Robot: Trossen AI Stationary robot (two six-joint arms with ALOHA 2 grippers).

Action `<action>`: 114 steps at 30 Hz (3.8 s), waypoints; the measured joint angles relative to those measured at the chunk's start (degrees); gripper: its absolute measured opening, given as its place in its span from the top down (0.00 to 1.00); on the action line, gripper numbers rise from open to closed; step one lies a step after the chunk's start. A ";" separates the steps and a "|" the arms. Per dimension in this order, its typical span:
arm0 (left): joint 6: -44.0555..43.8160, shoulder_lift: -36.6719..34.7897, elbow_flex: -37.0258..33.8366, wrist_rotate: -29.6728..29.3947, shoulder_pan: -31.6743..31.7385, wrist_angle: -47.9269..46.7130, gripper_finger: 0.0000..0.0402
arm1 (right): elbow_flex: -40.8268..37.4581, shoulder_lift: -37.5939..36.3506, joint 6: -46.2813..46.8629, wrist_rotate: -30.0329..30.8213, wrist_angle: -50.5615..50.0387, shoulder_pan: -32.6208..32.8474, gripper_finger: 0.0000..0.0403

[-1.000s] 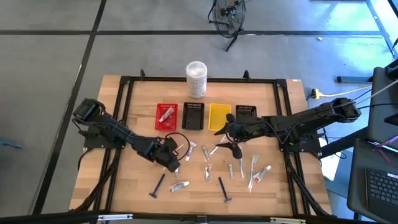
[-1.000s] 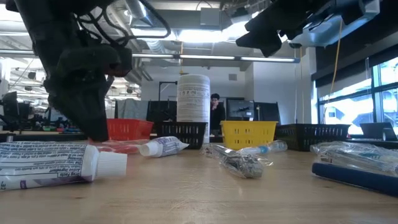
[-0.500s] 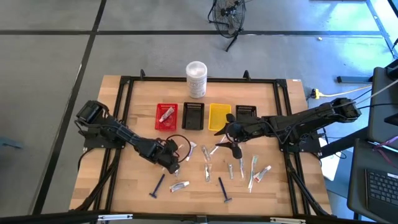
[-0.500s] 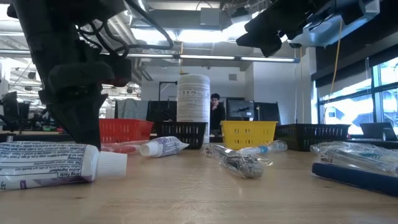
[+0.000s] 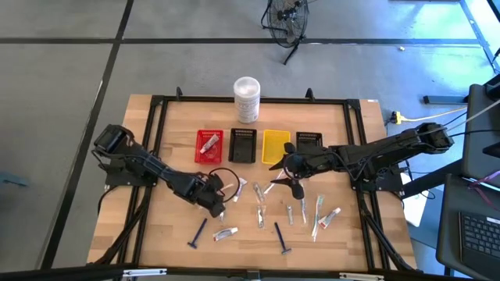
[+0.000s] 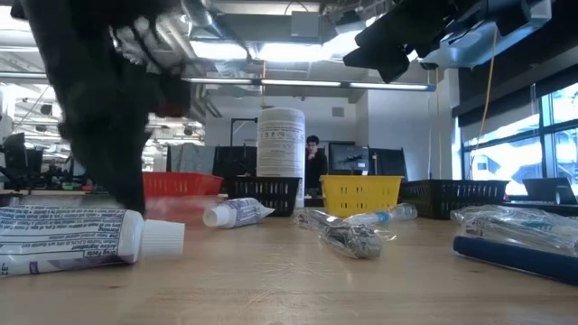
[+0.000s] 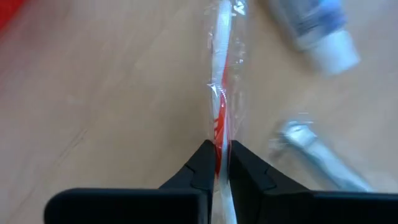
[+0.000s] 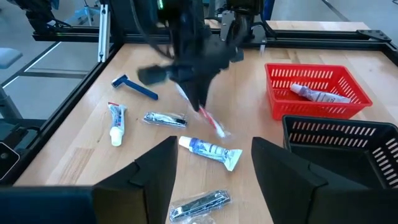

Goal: Pick & Place Travel size toiletries
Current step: Put the red toothbrush into the left black basket, then put the nail cutter into the yellow basket

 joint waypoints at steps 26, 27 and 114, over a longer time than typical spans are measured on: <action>35.05 -2.52 9.47 -6.07 29.12 16.38 0.94 | 0.00 -3.40 0.07 7.49 -2.51 -0.02 0.48; 35.39 -1.98 9.46 -5.57 30.02 17.43 0.94 | 0.02 -3.48 0.07 7.48 -2.73 -0.02 0.49; 56.82 -41.93 -20.76 8.60 22.88 26.86 0.75 | 12.15 23.53 18.54 11.75 -6.22 5.24 0.52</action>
